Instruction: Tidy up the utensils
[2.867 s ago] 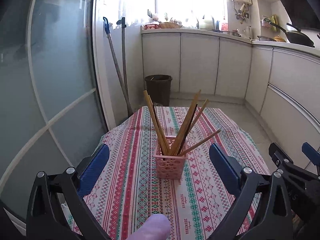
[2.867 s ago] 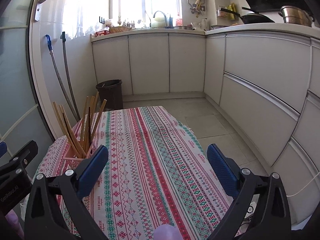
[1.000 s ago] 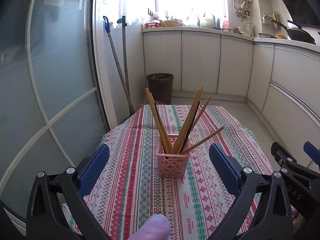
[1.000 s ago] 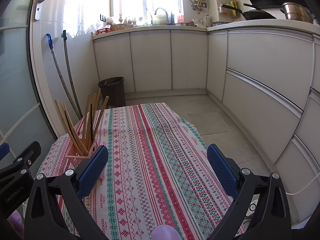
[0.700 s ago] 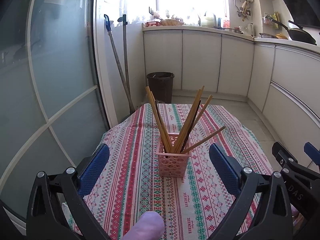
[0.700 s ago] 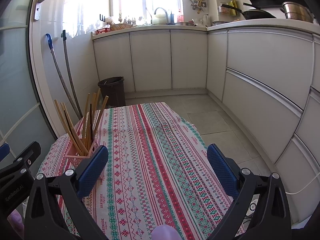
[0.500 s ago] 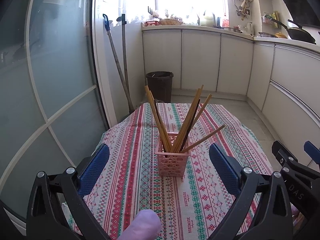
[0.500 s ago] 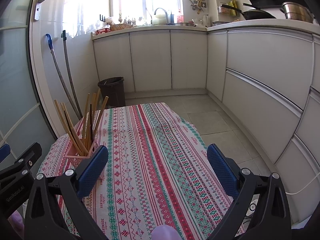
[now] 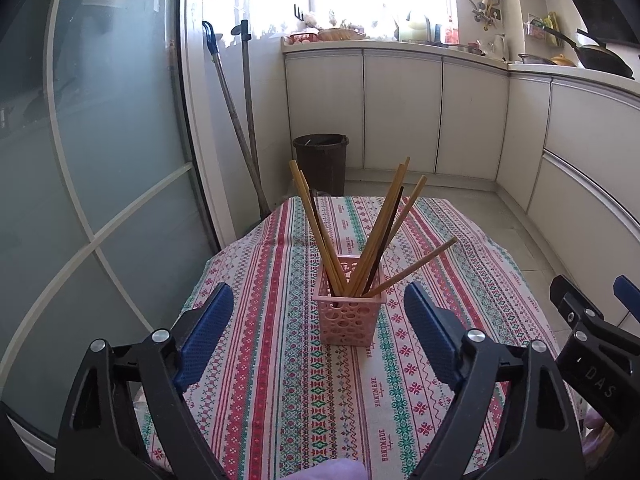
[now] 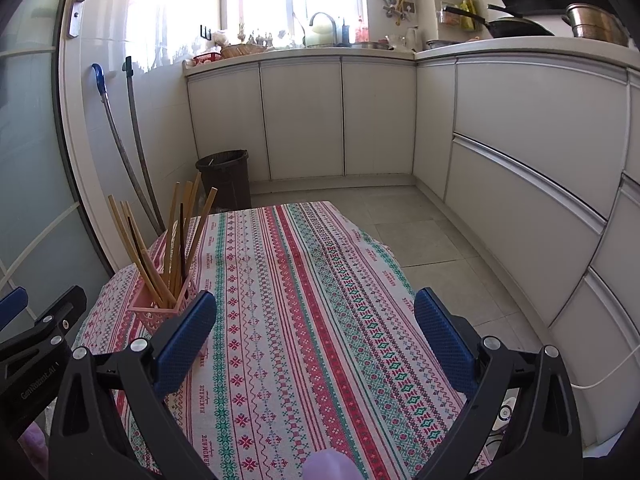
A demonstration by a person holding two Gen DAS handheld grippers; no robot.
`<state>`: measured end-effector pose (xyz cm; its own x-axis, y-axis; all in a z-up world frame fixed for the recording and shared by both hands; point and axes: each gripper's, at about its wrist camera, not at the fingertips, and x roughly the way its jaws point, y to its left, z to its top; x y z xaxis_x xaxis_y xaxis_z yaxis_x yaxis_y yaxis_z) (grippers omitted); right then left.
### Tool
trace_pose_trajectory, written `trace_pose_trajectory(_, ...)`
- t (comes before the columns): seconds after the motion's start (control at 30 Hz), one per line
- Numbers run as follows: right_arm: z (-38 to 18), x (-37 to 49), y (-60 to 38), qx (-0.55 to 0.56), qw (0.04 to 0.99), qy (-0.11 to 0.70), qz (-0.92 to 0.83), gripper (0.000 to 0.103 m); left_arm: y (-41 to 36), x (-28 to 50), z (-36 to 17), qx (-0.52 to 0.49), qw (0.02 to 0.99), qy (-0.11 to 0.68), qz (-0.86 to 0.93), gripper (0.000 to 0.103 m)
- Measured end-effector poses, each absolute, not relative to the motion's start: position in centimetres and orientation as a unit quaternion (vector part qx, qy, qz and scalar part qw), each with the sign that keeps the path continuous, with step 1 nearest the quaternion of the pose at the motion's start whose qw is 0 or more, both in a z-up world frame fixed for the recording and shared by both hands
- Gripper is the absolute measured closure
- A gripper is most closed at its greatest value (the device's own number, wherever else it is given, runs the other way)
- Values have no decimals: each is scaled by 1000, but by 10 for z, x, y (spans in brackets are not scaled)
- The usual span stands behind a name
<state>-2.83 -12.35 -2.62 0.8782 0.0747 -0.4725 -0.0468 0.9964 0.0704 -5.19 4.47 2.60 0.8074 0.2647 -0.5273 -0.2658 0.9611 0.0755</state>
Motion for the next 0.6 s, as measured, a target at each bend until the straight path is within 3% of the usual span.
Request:
trace_pose_trajectory(0.13,-28,-26,-123,29,967,250,31,7,42,-53,24,3,953,276,128,37)
trace_pose_trajectory(0.2,-29,-26,-124,31,967,251,31,7,42,-53,24,0,954,273,123,57)
trace_pose_trajectory(0.23,-29,-26,-125,31,967,251,31,7,42,-52,23,-3,954,274,120,56)
trace_pose_trajectory(0.3,-29,-27,-125,31,967,251,31,7,43,-52,23,-3,953,276,122,44)
trace_pose_trajectory(0.33,-29,-26,-126,32,967,252,31,7,43,-52,23,-2,953,276,121,42)
trace_pose_trajectory(0.47,-29,-25,-126,33,966,254,31,7,45,-53,24,-12,952,274,135,9)
trace_pose_trajectory(0.6,-30,-24,-126,32,966,255,29,7,46,-55,28,-15,954,264,141,7)
